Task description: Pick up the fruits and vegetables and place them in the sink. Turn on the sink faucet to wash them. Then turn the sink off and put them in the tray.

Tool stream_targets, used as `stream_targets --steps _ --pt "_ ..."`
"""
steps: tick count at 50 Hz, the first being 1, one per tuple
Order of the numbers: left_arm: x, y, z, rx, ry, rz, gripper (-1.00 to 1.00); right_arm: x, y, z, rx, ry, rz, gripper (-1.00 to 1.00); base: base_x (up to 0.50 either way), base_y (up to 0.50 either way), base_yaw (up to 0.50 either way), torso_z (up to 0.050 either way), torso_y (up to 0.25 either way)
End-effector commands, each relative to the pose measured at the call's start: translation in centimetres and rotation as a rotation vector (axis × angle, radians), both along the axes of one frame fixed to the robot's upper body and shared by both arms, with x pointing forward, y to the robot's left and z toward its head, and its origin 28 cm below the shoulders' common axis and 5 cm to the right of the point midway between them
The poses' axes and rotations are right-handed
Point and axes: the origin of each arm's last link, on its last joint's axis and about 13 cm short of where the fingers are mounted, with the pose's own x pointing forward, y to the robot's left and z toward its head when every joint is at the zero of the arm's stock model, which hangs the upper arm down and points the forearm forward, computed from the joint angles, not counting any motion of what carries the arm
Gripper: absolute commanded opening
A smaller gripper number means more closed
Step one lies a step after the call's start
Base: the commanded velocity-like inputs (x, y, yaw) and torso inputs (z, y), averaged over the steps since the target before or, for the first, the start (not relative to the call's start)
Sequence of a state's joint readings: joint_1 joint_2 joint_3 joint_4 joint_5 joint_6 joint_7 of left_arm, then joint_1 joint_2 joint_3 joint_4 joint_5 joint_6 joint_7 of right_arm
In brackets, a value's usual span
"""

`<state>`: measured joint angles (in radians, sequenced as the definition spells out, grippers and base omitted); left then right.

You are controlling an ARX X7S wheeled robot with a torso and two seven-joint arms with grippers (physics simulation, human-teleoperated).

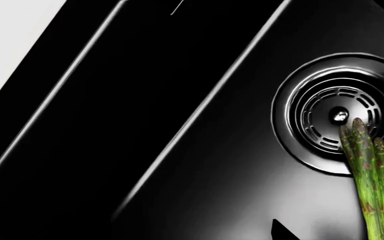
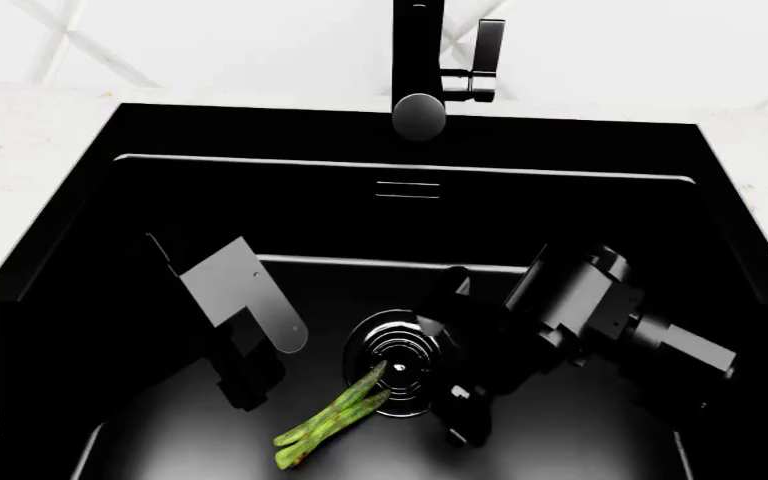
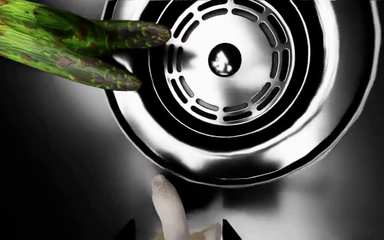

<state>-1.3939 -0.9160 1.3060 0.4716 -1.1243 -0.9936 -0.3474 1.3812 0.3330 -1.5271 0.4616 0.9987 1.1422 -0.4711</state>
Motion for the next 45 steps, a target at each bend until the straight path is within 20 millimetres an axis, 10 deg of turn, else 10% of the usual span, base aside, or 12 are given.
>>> stream_targets --steps 1,45 --pt "0.0 -0.2 -0.1 0.003 0.005 -0.007 1.0 -1.0 -1.7 1.9 -0.025 -0.046 -0.036 -1.0 0.0 0.0 0.0 0.0 0.0" --pt "1.6 -2.0 2.4 -0.077 0.312 -0.333 1.0 -2.5 -5.9 9.5 0.013 -0.274 -0.198 -1.0 0.0 0.0 0.0 0.0 0.0"
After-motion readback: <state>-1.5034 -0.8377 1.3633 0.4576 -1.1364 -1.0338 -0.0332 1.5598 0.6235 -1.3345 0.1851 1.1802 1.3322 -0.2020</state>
